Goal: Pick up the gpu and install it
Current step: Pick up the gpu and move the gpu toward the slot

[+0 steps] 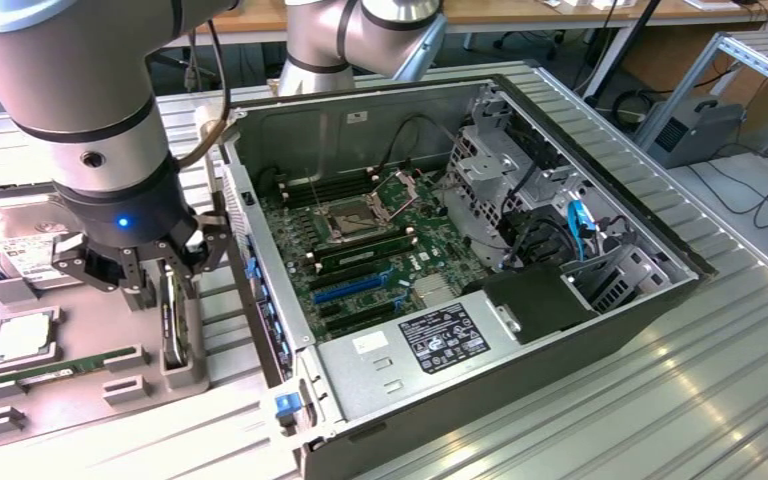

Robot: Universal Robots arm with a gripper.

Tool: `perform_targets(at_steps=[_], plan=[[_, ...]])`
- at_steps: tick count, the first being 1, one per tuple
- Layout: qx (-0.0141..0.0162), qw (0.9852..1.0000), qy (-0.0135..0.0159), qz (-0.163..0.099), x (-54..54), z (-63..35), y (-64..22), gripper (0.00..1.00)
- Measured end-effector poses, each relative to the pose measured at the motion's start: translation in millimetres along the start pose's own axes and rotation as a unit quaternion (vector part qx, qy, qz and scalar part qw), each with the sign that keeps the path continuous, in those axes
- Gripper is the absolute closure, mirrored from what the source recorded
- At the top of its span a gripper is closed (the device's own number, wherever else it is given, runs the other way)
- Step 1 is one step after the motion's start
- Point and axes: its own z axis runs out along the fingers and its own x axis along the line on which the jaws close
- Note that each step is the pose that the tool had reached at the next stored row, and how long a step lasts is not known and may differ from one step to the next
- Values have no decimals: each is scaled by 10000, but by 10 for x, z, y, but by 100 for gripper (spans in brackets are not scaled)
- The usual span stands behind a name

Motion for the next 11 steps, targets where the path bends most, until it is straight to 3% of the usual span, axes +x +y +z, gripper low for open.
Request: perform_targets(at_steps=[11], plan=[[1,10000,1,1,4,48,18,58]])
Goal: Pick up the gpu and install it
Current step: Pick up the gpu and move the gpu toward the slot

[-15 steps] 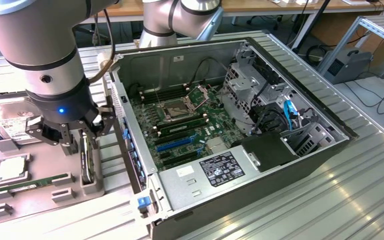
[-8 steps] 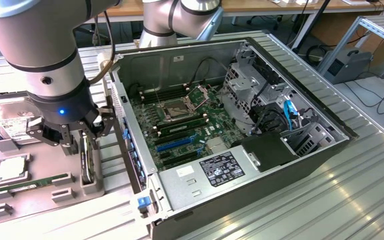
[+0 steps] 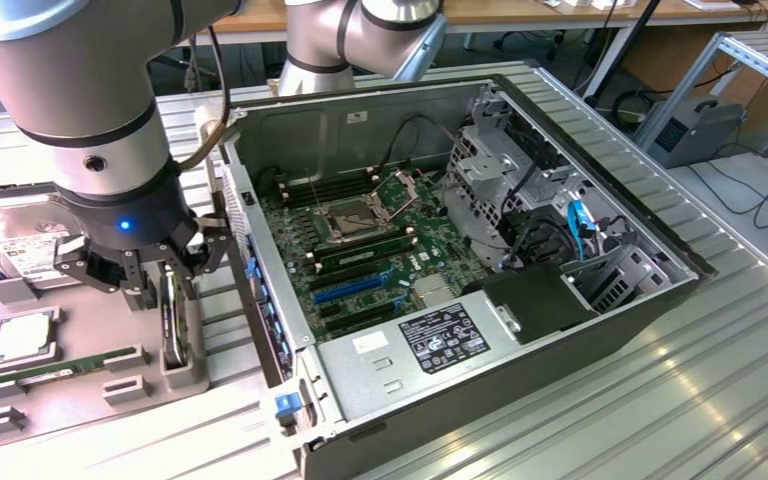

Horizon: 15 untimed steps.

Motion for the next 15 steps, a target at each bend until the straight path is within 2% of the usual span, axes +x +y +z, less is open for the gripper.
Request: perform_targets(at_steps=[10,15], plan=[[-1,10000,-2,0,46,63,116,58],[0,10000,0,0,54,122,147,58]])
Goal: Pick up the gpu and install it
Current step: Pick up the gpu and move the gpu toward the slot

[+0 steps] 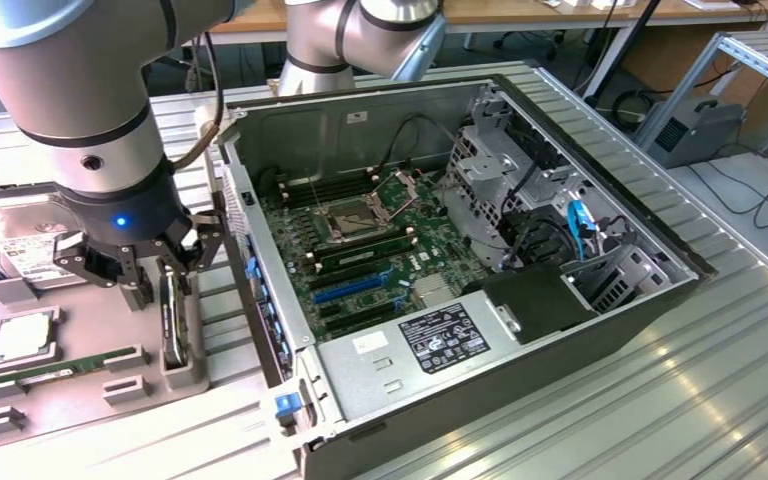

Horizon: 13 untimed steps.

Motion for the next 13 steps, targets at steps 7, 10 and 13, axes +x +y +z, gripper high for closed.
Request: perform_targets(at_steps=[7,10,13], plan=[[0,10000,-2,3,13,67,116,58],[1,10000,0,3,26,96,115,58],[0,10000,-1,3,28,121,115,58]])
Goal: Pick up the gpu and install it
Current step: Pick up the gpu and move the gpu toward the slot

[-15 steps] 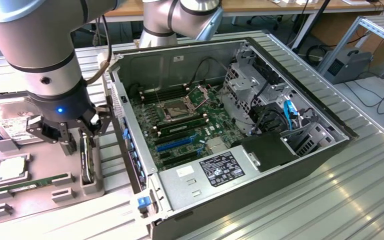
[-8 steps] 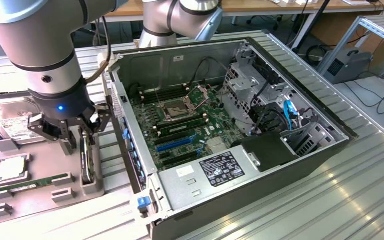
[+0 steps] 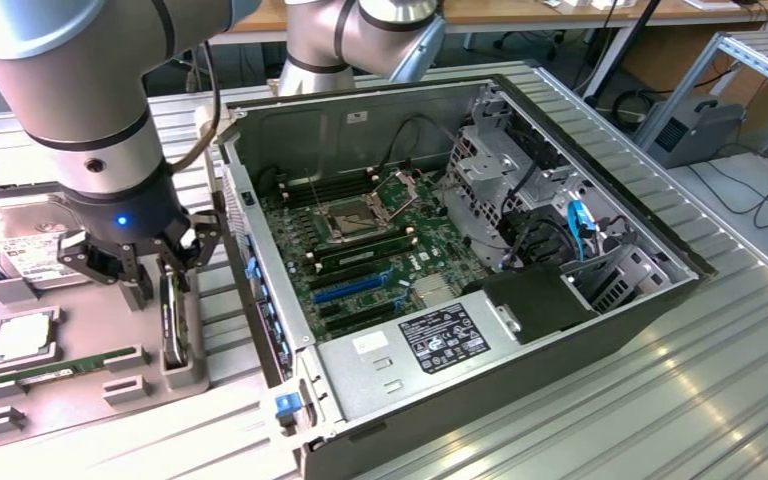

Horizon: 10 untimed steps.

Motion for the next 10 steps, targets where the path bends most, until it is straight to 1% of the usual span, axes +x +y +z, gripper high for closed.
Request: perform_targets(at_steps=[3,10], plan=[[1,10000,0,0,1,33,-1,58],[-2,10000,0,0,1,34,-1,59]])
